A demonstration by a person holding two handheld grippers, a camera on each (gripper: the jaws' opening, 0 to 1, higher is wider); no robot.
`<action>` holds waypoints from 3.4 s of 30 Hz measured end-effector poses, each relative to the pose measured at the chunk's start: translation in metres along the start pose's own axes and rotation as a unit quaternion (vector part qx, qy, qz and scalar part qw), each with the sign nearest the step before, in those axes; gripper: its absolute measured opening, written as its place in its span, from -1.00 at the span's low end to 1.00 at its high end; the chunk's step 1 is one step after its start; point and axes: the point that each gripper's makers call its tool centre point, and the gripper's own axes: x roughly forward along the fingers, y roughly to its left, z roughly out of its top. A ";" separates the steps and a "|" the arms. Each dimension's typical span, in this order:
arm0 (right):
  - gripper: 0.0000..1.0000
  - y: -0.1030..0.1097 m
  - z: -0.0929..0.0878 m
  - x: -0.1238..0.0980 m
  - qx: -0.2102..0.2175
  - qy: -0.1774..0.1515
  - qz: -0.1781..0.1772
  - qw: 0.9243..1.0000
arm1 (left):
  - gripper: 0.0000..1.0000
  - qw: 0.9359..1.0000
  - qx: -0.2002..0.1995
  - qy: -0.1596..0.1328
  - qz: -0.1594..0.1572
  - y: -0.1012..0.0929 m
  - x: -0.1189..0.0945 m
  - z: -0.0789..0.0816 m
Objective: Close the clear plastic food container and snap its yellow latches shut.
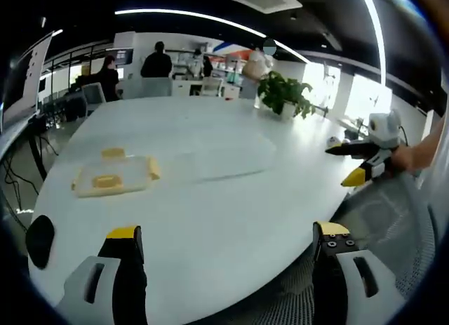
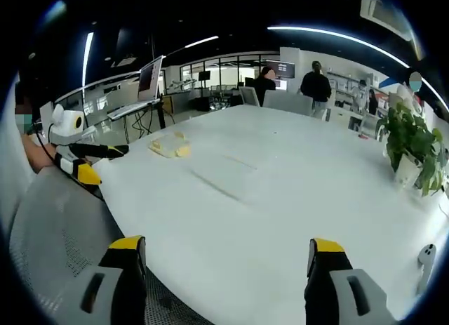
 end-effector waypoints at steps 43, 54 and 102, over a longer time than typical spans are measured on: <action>0.83 0.000 -0.003 -0.001 0.003 0.003 -0.001 1.000 | 0.98 1.000 0.022 -0.013 -0.001 -0.003 -0.002 0.005; 0.81 0.003 -0.001 -0.002 0.005 -0.003 0.005 1.000 | 0.98 1.000 0.029 -0.005 -0.008 -0.006 -0.001 0.002; 0.80 0.047 0.017 0.008 -0.050 0.010 0.120 0.992 | 0.93 0.999 0.020 0.017 -0.025 0.018 -0.001 0.010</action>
